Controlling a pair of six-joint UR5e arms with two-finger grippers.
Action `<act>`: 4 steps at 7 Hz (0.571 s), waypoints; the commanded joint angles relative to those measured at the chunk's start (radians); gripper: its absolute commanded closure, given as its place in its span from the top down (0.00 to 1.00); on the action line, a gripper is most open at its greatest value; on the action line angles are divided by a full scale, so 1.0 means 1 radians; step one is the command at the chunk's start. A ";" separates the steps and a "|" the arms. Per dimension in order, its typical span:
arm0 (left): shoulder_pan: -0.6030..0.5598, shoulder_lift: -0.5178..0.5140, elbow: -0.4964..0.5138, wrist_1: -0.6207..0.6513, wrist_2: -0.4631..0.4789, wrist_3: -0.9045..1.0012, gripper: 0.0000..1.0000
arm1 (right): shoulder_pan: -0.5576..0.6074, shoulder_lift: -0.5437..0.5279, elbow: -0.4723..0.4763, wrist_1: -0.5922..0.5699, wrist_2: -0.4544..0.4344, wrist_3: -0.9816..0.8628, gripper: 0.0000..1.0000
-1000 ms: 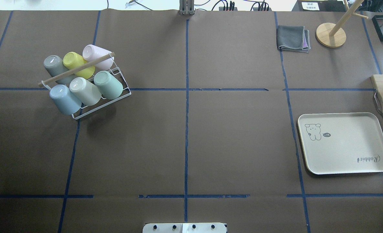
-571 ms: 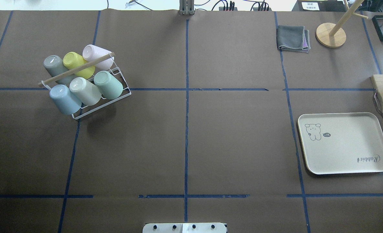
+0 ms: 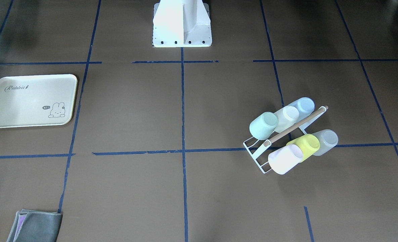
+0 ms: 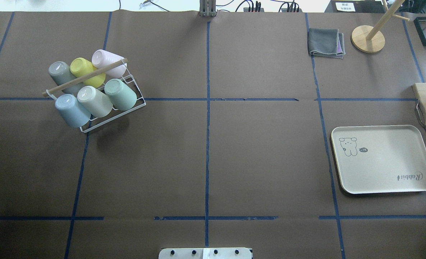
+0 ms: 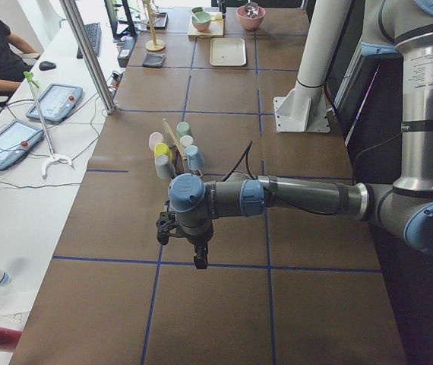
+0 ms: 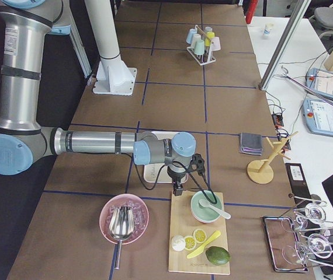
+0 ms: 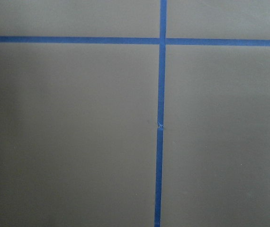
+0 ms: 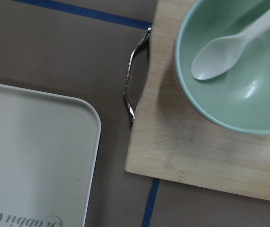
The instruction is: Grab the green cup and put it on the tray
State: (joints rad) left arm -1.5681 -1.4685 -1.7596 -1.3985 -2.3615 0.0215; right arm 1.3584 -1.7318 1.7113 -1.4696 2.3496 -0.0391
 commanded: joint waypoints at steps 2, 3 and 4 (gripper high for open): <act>0.000 -0.001 -0.014 0.001 -0.002 -0.006 1.00 | -0.045 -0.005 -0.019 0.028 0.047 0.045 0.99; 0.000 -0.001 -0.012 0.004 -0.030 -0.006 1.00 | -0.048 -0.005 -0.022 0.028 0.048 0.047 0.99; 0.000 -0.001 -0.014 0.004 -0.051 -0.008 1.00 | -0.051 -0.005 -0.033 0.049 0.050 0.111 0.99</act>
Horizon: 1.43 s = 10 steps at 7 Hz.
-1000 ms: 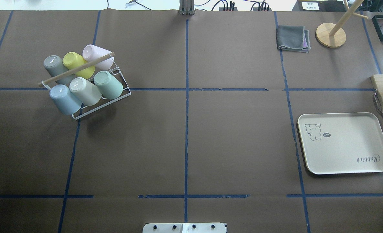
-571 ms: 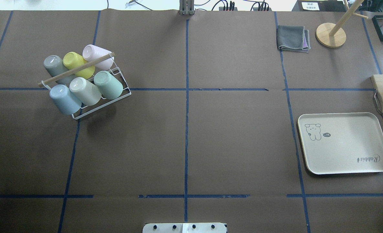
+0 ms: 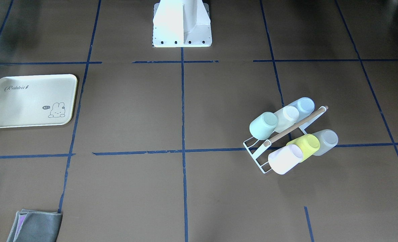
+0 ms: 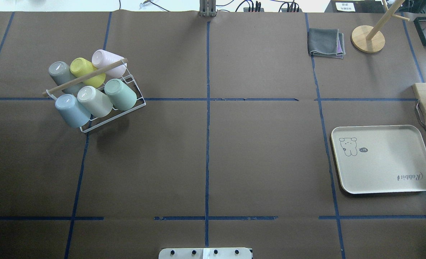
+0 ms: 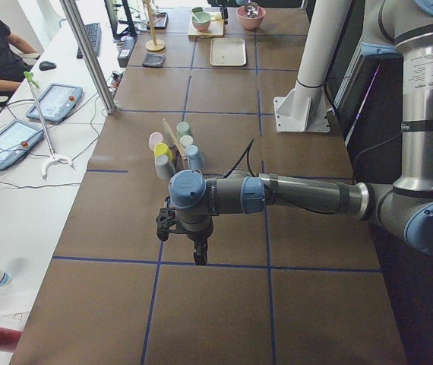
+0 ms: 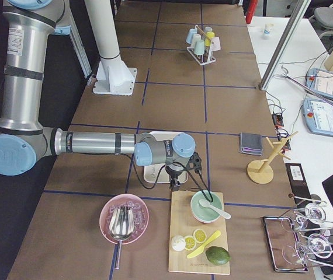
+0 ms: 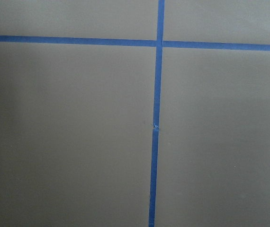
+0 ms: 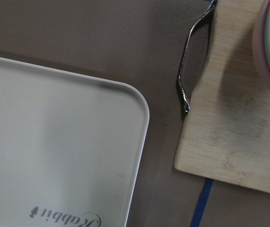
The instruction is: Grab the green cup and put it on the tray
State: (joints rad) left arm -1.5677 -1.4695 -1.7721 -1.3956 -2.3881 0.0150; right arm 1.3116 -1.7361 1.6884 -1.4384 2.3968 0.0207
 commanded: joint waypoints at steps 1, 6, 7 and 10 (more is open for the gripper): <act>0.000 -0.006 -0.001 0.001 -0.025 -0.004 1.00 | -0.018 -0.002 -0.051 0.127 0.002 0.155 0.98; 0.002 -0.011 -0.036 -0.002 -0.017 -0.066 1.00 | -0.149 -0.037 -0.156 0.550 -0.012 0.541 0.95; 0.000 -0.009 -0.038 0.000 -0.019 -0.066 1.00 | -0.191 -0.037 -0.168 0.550 -0.030 0.545 0.94; 0.002 -0.011 -0.036 0.000 -0.017 -0.072 1.00 | -0.204 -0.039 -0.173 0.552 -0.033 0.547 0.65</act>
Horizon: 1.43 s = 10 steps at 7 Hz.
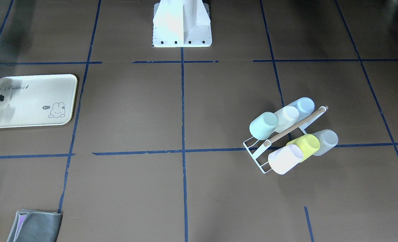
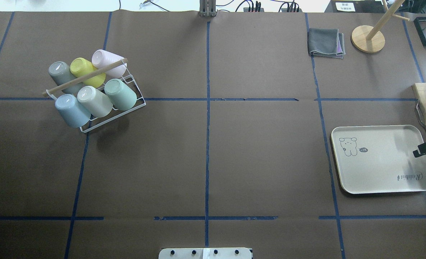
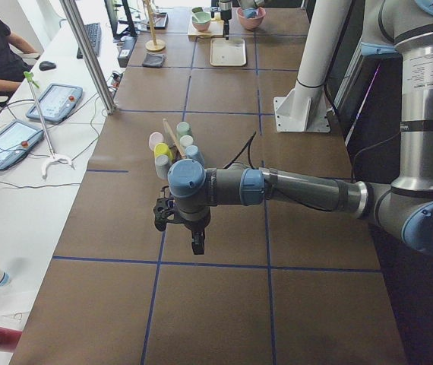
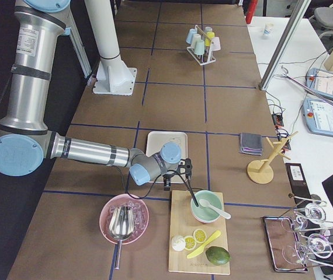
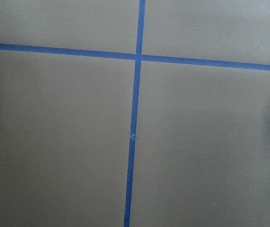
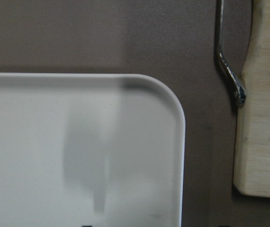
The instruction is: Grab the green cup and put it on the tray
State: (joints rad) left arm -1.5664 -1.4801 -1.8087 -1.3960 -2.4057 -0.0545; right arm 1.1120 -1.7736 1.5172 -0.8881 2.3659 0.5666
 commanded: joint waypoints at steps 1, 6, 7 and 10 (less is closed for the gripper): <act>0.000 0.000 -0.001 0.000 0.000 -0.002 1.00 | -0.004 -0.001 -0.009 0.002 -0.001 -0.001 0.56; 0.000 -0.002 0.002 0.000 0.004 -0.008 1.00 | -0.004 0.000 -0.020 0.002 -0.002 -0.001 0.38; 0.000 -0.002 0.002 0.000 0.004 -0.008 1.00 | -0.006 0.002 -0.026 0.002 -0.004 -0.001 0.24; 0.002 -0.017 0.006 0.003 0.004 -0.008 1.00 | -0.004 0.006 -0.028 0.002 -0.004 -0.002 0.01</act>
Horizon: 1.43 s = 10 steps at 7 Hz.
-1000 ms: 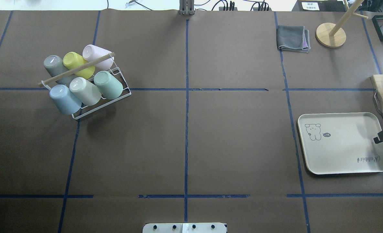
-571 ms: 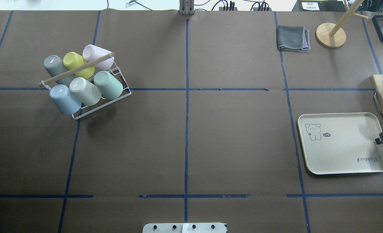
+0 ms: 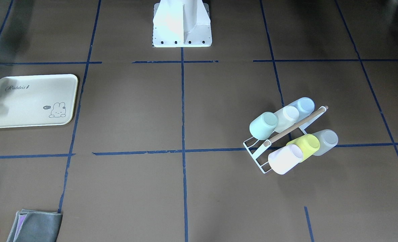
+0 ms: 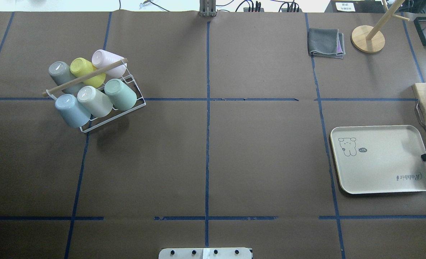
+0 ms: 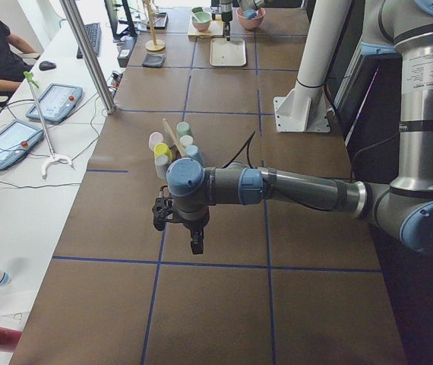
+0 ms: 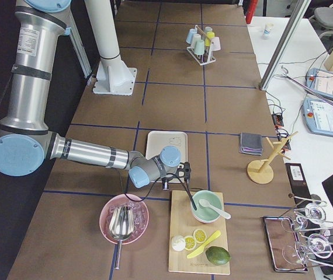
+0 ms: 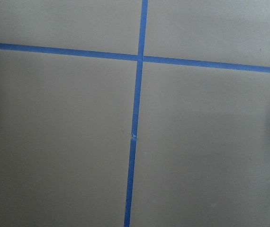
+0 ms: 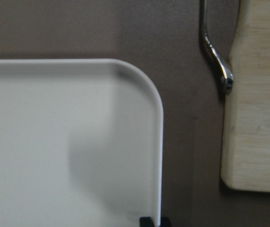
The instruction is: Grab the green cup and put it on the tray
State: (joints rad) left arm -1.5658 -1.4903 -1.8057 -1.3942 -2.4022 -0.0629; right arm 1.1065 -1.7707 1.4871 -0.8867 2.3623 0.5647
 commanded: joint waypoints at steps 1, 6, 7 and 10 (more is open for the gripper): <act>0.000 -0.008 -0.001 0.001 0.000 0.000 1.00 | 0.001 0.007 0.037 0.000 0.002 0.001 0.00; 0.000 -0.004 0.002 -0.011 -0.011 0.003 1.00 | -0.063 0.112 0.165 -0.012 0.081 0.219 0.00; 0.000 -0.004 0.000 -0.011 -0.011 0.003 1.00 | -0.106 0.158 0.180 -0.011 0.083 0.306 0.00; 0.001 -0.004 0.003 -0.051 0.002 0.017 1.00 | -0.271 0.319 0.191 -0.012 0.052 0.548 0.00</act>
State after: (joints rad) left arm -1.5660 -1.4934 -1.8031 -1.4271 -2.4051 -0.0487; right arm 0.9074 -1.5242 1.6769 -0.8974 2.4335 0.9968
